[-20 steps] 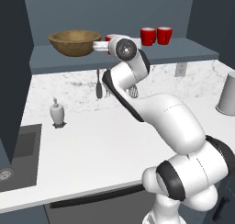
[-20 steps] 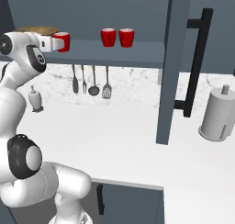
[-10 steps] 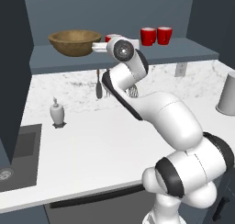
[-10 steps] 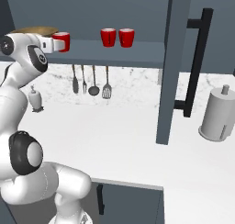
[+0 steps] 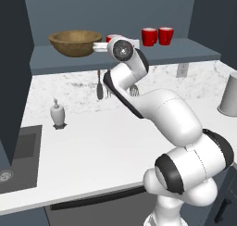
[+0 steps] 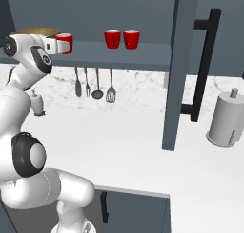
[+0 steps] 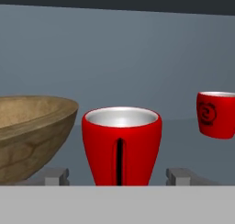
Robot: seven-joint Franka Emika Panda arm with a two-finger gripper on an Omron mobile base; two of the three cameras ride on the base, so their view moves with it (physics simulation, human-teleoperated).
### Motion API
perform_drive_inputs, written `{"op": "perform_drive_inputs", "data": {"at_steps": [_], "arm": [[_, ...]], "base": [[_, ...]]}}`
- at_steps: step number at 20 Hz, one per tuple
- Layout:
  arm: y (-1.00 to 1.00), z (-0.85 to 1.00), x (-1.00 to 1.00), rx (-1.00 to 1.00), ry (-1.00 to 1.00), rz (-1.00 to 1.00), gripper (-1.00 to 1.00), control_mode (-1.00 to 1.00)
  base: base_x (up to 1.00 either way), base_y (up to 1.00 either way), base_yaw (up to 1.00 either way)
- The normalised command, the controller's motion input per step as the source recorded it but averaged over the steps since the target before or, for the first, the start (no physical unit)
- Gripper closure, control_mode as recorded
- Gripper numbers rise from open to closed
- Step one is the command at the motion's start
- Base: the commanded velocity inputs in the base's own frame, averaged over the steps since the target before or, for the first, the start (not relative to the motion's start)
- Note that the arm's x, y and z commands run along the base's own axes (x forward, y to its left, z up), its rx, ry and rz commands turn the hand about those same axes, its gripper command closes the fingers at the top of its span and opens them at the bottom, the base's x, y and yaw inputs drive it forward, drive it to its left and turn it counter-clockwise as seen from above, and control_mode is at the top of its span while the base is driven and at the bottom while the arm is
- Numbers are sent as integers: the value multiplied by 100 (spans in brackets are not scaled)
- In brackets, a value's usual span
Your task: Gather all objects into one cabinet and sort the glasses and bowls to opposite sides.
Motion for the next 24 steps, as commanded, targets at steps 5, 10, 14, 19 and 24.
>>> {"op": "perform_drive_inputs", "data": {"at_steps": [5,10,14,19,24], "arm": [[0,0,1,0,0,0,100,-100],[-4,0,4,0,0,0,100,-100],[-13,0,8,0,0,0,100,-100],[-3,9,0,0,0,-1,100,-100],[0,41,0,0,0,-9,100,-100]], "base": [[0,0,0],[0,0,0],[0,0,0],[0,0,0],[0,0,0]]}}
